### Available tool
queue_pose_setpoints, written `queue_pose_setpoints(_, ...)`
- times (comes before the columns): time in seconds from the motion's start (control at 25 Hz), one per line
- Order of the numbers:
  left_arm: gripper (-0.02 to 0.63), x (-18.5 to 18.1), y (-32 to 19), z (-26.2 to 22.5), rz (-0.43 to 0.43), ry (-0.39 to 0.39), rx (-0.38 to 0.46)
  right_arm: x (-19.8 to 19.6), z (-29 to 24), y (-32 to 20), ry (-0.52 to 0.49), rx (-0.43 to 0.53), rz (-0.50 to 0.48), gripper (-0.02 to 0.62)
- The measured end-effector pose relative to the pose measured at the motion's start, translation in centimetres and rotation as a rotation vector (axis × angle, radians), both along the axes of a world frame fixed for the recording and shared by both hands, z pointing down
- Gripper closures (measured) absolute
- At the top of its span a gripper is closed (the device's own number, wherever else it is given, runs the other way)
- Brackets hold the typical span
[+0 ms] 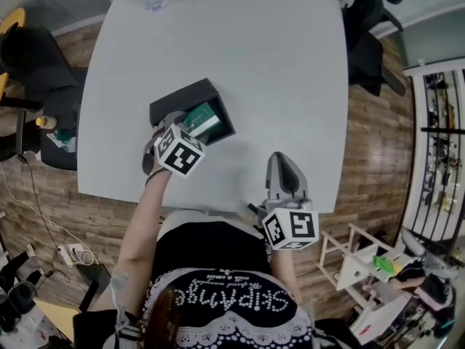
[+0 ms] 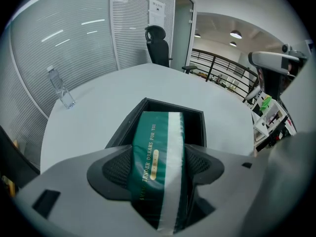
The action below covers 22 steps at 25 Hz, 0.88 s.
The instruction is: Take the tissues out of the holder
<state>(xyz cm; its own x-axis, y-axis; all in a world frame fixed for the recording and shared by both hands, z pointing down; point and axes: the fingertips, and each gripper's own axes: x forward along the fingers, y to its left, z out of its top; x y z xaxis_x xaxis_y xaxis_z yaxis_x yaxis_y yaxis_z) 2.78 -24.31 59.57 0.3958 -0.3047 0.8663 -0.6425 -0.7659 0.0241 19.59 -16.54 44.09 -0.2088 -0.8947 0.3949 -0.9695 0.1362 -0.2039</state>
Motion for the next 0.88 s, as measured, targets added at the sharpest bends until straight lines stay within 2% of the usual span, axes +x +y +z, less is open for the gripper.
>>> queue_pose_setpoints(0.44, 0.258, 0.0, -0.4, -4.4, 0.002, 0.047, 0.079, 0.3, -0.5, -0.4, 0.001, 0.019, 0.005, 0.56)
queue_pose_setpoints(0.88, 0.258, -1.4, -1.5, -11.1, -0.053, 0.139, 0.268, 0.4, -2.2, -0.2, 0.027, 0.062, 0.015, 0.56)
